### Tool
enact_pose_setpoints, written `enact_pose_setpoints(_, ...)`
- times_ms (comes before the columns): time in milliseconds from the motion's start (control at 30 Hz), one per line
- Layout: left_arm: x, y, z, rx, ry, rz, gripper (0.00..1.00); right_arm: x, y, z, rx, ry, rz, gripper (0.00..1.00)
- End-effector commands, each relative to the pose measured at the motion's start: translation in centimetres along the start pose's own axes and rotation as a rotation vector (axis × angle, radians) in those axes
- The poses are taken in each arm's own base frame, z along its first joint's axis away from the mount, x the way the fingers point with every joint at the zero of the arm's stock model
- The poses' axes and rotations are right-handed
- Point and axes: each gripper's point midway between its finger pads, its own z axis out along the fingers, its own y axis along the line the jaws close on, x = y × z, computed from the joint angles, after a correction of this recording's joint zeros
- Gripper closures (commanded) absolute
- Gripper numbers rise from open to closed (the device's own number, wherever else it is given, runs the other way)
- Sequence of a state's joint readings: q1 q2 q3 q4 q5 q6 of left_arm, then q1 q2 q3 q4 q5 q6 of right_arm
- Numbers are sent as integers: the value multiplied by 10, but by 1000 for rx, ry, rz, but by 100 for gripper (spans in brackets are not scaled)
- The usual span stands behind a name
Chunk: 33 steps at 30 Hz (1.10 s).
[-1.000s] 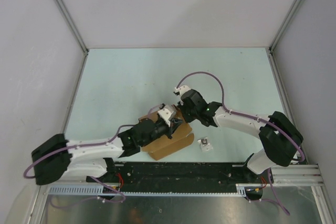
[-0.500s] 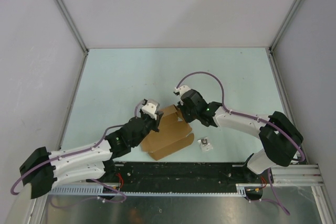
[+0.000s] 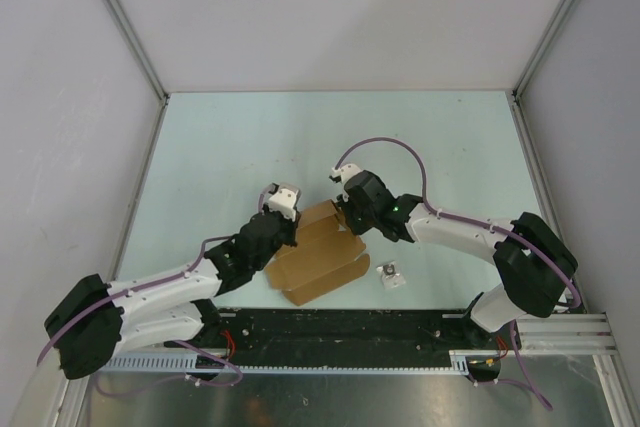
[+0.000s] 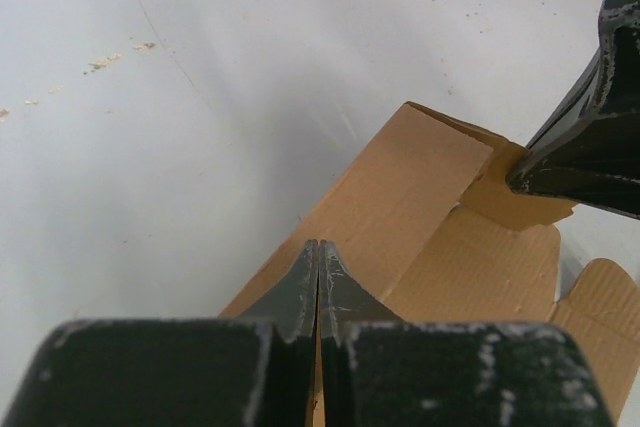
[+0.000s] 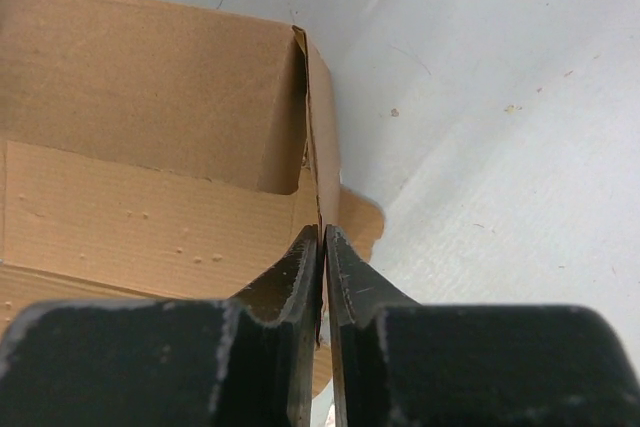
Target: Fold the paper box
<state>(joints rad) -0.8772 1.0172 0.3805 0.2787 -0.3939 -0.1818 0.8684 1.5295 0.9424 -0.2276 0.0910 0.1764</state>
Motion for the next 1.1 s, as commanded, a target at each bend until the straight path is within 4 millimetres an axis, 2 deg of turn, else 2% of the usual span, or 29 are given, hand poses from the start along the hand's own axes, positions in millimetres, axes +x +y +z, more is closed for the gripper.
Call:
enact_pose_setpoints(0, -3, -7, -2, 41, -17, -33, 100, -20, 14, -12, -56, -52, 18, 88)
enact_pose_setpoints(400, 10, -10, -1, 63, 20, -27, 100, -26, 27, -13, -112, -72, 37, 76)
enact_pose_setpoints(667, 13, -11, 0, 66, 29, -27, 100, -30, 45, -13, -204, -81, 40, 71)
enact_pose_setpoints(867, 13, -11, -1, 67, 27, -28, 100, -32, 50, -11, -235, -87, 30, 62)
enact_pose_setpoints(1067, 13, -11, -1, 67, 25, -26, 100, -34, 57, -7, -274, -98, 20, 49)
